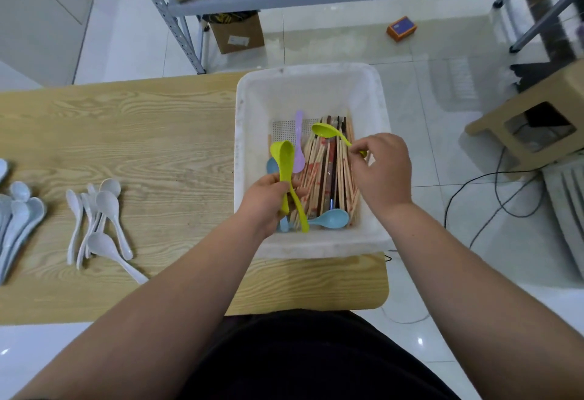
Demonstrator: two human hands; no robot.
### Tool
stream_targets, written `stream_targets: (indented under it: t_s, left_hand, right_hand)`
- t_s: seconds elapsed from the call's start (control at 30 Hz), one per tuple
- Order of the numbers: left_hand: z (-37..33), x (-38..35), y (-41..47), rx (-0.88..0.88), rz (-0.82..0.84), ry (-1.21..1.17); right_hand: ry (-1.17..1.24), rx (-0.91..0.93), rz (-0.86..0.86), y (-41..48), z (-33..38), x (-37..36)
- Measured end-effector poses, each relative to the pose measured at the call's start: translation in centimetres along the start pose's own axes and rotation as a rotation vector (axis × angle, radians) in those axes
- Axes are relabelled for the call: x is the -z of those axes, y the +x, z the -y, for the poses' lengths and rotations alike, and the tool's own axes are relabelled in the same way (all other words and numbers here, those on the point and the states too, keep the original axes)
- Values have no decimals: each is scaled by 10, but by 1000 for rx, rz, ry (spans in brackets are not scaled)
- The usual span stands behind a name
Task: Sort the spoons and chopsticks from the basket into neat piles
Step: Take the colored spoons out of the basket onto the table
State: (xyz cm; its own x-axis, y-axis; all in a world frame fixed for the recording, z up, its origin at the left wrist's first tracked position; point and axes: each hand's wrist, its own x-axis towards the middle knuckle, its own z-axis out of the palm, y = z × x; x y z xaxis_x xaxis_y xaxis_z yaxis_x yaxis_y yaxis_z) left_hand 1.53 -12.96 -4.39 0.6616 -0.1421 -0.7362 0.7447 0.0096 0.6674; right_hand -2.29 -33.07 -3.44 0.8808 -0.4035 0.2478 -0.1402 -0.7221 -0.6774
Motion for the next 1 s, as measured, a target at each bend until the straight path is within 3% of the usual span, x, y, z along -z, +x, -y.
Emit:
stream_targets:
  t_s: [0.23, 0.4, 0.47, 0.6, 0.9, 1.0]
  left_hand:
    - [2, -14, -9, 18, 52, -37]
    - [3, -26, -11, 6, 75, -131]
    - [2, -29, -12, -9, 85, -162]
    - [3, -31, -16, -56, 89, -176]
    - [4, -35, -23, -87, 90, -209]
    - [3, -34, -24, -164, 55, -105]
  right_hand:
    - [161, -2, -106, -28, 14, 16]
    - [759, -590, 20, -41, 27, 16]
    - [823, -693, 127, -50, 23, 9]
    - [908, -732, 339, -64, 21, 8]
    - [747, -535, 477, -77, 19, 7]
    - [718, -552, 519, -78, 19, 1]
